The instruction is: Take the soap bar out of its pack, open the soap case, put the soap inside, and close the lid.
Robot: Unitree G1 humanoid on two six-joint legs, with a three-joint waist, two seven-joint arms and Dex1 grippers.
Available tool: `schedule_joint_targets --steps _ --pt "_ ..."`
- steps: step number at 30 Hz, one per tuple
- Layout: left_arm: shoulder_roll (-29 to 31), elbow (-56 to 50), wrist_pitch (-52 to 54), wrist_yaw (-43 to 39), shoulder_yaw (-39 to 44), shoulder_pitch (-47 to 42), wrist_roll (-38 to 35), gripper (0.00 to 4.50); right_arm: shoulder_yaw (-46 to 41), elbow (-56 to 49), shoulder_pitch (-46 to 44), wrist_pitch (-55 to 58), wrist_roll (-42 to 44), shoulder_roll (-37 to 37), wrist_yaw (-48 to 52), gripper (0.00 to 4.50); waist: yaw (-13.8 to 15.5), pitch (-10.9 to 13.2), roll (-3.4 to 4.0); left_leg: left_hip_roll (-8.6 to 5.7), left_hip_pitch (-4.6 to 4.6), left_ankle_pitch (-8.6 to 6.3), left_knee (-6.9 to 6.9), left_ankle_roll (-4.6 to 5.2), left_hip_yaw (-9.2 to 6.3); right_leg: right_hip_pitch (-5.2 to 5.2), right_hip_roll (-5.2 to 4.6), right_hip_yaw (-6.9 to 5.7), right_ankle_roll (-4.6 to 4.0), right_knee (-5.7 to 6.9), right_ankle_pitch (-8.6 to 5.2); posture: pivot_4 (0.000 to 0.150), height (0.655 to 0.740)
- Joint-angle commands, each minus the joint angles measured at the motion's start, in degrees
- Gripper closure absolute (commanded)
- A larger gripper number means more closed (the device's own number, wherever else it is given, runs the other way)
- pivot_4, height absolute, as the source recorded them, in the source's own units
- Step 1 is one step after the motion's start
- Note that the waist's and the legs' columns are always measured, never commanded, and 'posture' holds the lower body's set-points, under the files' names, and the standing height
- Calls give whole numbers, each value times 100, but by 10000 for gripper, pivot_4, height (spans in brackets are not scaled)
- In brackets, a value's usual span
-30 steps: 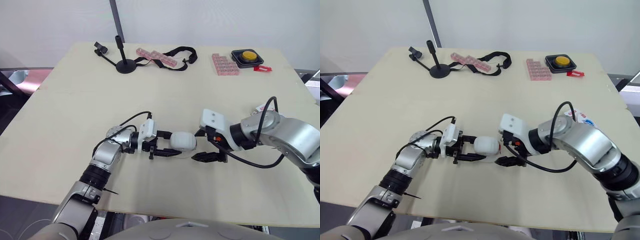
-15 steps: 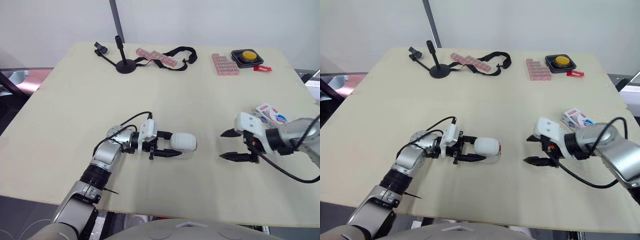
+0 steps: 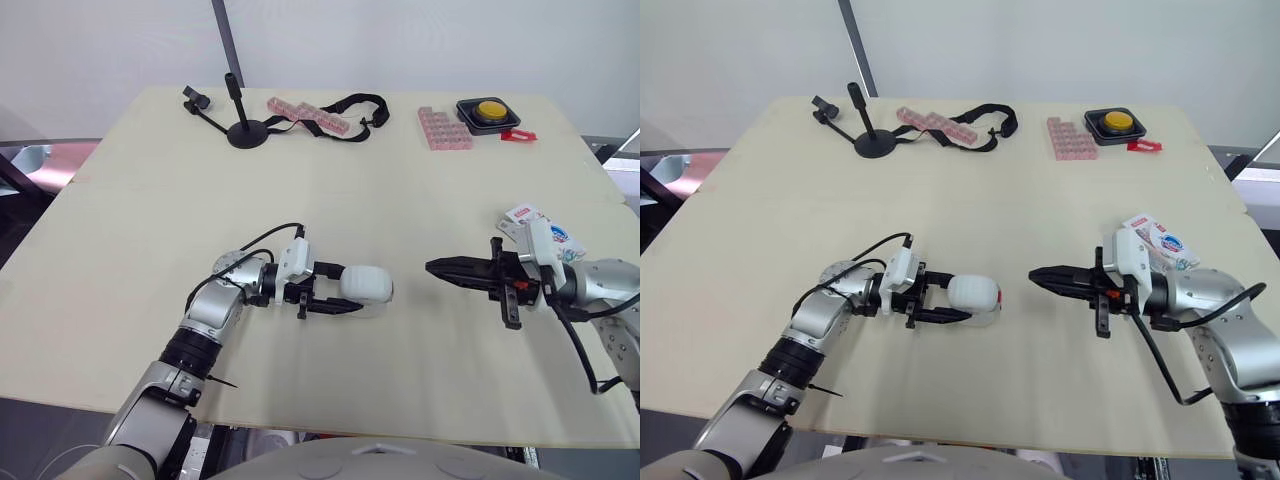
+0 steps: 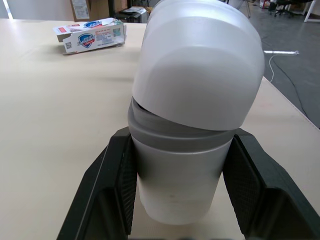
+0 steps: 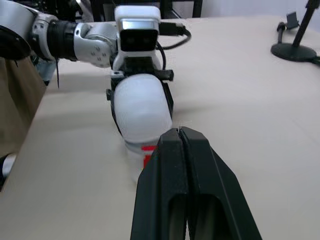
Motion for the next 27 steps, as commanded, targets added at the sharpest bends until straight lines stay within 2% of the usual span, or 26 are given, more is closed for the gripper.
schedule_joint_targets --steps 1,8,14,27 --pt "43 -63 -24 -16 5 5 3 25773 141 -551 -98 57 41 58 -243 44836 -7 0 0 0 3 0 0 0 0 0 0 0 0 -1 0 1500 7400" --pt "77 -95 -5 -18 1 14 -1 25773 839 -1211 -529 695 -159 70 -899 44836 -24 0 0 -1 10 1 1 -1 -1 0 1 1 1 -4 0 1500 7400" --pt "72 -128 24 -2 -9 23 -5 25773 1316 -1362 -934 1020 -511 87 -1304 44836 -38 0 0 -1 12 1 -1 -2 -1 0 1 0 2 -5 1 1500 7400" --pt "90 -123 30 24 20 9 4 25773 1530 -1296 -1307 1371 -533 120 -1471 44836 -52 0 0 -2 9 1 -4 -3 -1 0 1 -1 3 -6 1 1500 7400"
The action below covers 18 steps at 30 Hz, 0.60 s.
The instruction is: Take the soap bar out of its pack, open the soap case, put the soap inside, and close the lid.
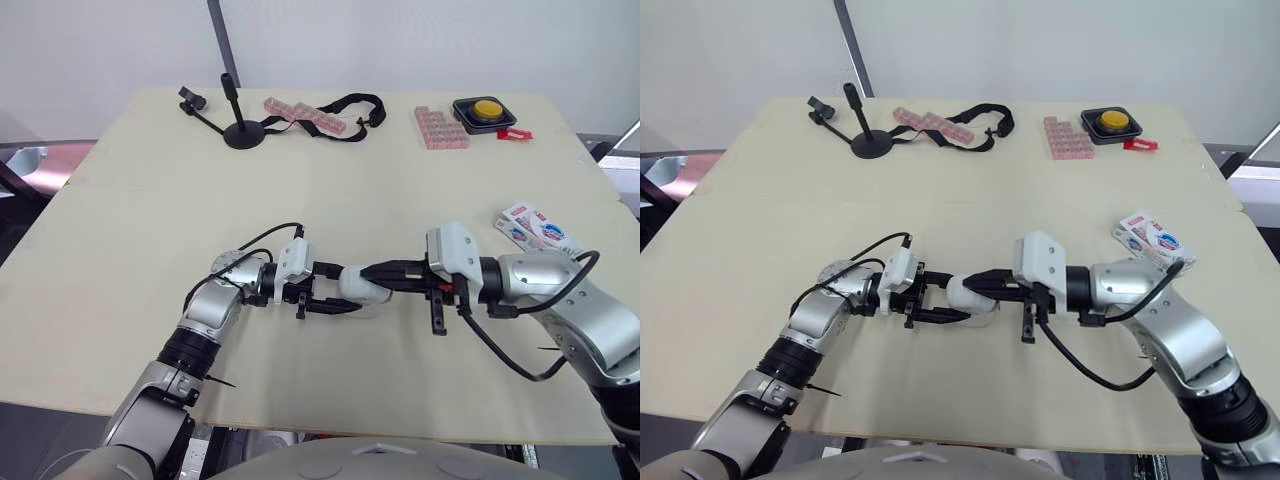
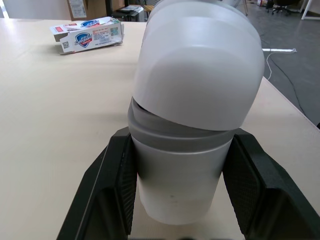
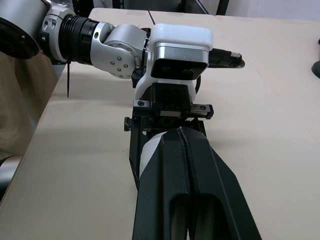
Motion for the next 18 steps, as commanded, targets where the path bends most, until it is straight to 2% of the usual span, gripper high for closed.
schedule_joint_targets --steps 1,18 --pt "46 -70 -4 27 23 3 8 25773 -38 -96 -147 67 6 -19 -32 44836 -5 0 0 0 0 0 0 0 0 0 0 1 0 -1 0 1500 7400" --pt "70 -143 8 65 28 42 -1 25773 58 175 -333 97 -204 -57 89 44836 -22 0 0 0 -1 0 -1 0 0 0 1 0 0 6 0 1500 7400"
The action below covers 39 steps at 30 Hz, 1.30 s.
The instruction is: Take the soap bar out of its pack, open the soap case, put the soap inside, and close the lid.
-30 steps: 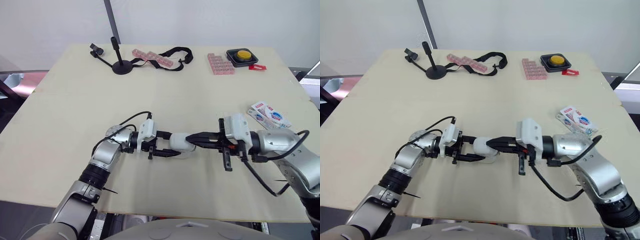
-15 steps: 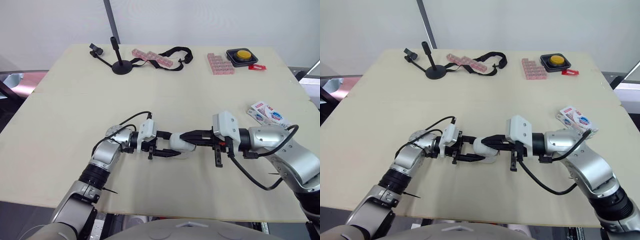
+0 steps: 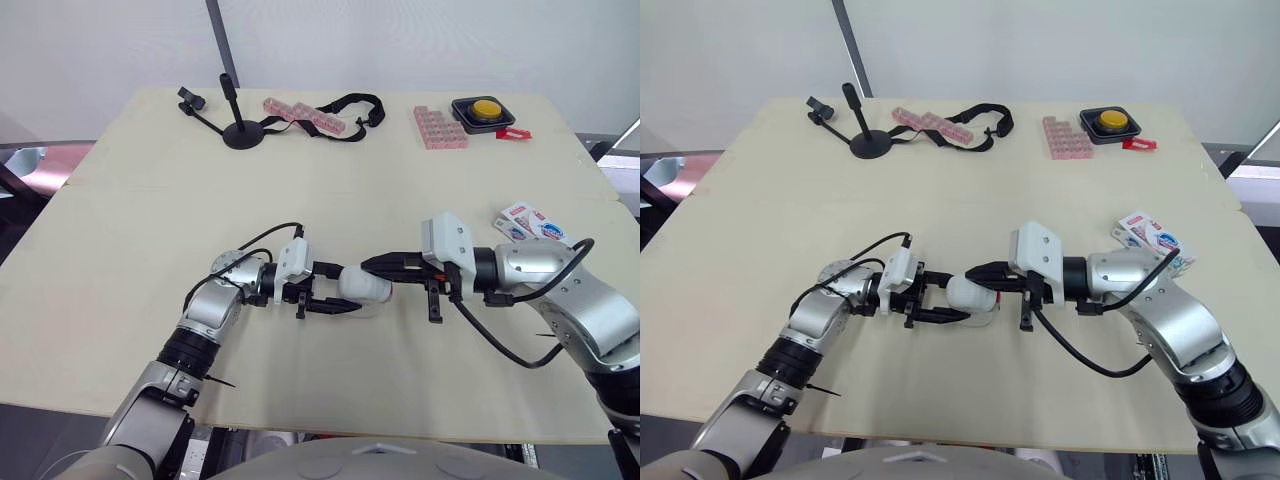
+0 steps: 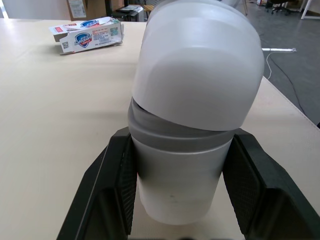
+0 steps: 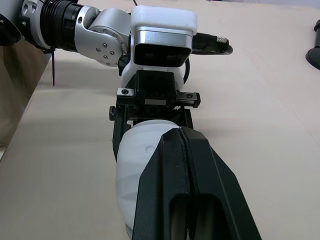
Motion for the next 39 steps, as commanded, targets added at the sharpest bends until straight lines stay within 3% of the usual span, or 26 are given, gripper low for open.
schedule_joint_targets --steps 1,14,39 --pt "61 -126 9 26 25 41 -6 25773 -62 -64 -1 -81 -12 10 12 44836 -2 0 0 0 0 0 0 0 0 0 0 0 0 -1 0 1500 7400" --pt "57 -144 12 11 0 54 -11 25773 -473 -280 -70 39 647 122 116 44836 -14 0 0 0 0 0 -1 0 0 0 0 0 0 -2 0 1500 7400" --pt "49 -274 68 58 -20 107 -35 25773 7 93 196 -341 -330 -137 180 44836 -37 0 0 0 1 0 -4 0 0 2 -1 1 0 -11 0 1500 7400"
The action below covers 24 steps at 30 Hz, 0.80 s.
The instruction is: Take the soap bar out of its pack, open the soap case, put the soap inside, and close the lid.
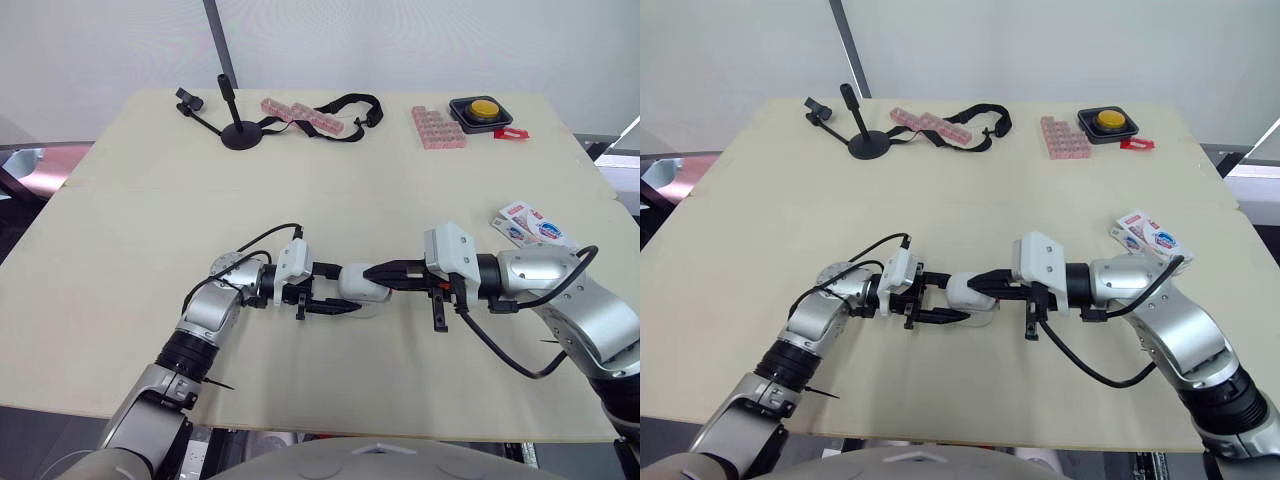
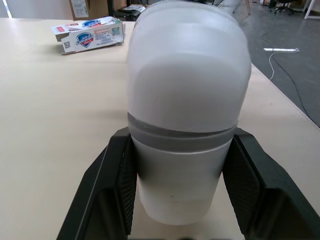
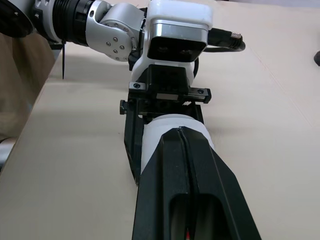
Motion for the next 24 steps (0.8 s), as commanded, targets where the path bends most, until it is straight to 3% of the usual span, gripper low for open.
schedule_joint_targets --steps 1,24 --pt "32 -180 33 -14 -24 42 -35 25773 29 89 -24 7 -193 -70 -39 44836 -3 0 0 0 0 0 0 0 0 1 0 0 0 0 0 1500 7400" --pt "7 -196 80 21 -6 15 -49 25773 507 528 368 -198 -696 -125 -75 44836 -39 -9 -3 0 16 1 -10 -1 0 29 -2 -2 0 -16 0 1500 7400"
